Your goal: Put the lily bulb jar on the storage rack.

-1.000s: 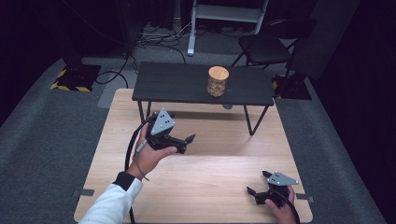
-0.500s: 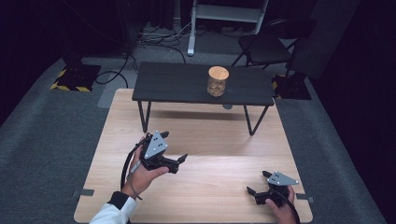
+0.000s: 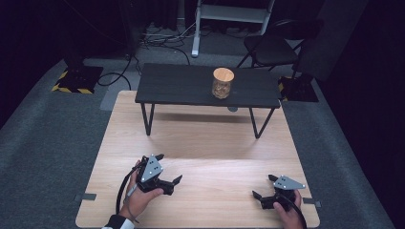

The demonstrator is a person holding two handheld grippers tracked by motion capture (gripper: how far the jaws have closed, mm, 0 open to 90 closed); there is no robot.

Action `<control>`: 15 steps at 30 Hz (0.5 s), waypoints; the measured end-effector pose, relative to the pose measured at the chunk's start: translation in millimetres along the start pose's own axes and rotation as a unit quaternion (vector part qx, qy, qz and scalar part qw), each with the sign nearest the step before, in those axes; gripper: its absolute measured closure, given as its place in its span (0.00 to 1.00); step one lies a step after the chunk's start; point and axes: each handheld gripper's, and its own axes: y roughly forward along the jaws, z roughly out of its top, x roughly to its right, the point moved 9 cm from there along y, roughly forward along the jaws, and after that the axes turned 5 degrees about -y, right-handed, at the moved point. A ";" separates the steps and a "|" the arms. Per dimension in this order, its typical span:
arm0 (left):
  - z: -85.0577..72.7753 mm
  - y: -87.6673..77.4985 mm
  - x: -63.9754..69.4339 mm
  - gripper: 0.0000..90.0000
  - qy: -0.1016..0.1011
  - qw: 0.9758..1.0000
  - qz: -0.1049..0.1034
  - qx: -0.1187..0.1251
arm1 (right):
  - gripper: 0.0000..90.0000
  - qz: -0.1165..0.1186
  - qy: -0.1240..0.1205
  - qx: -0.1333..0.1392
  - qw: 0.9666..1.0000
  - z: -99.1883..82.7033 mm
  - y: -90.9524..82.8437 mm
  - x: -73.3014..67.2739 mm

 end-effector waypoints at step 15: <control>-44.1 8.6 7.8 0.01 0.001 0.997 0.001 -0.072 | 0.00 0.000 0.001 0.000 1.000 -0.1 -0.2 -0.3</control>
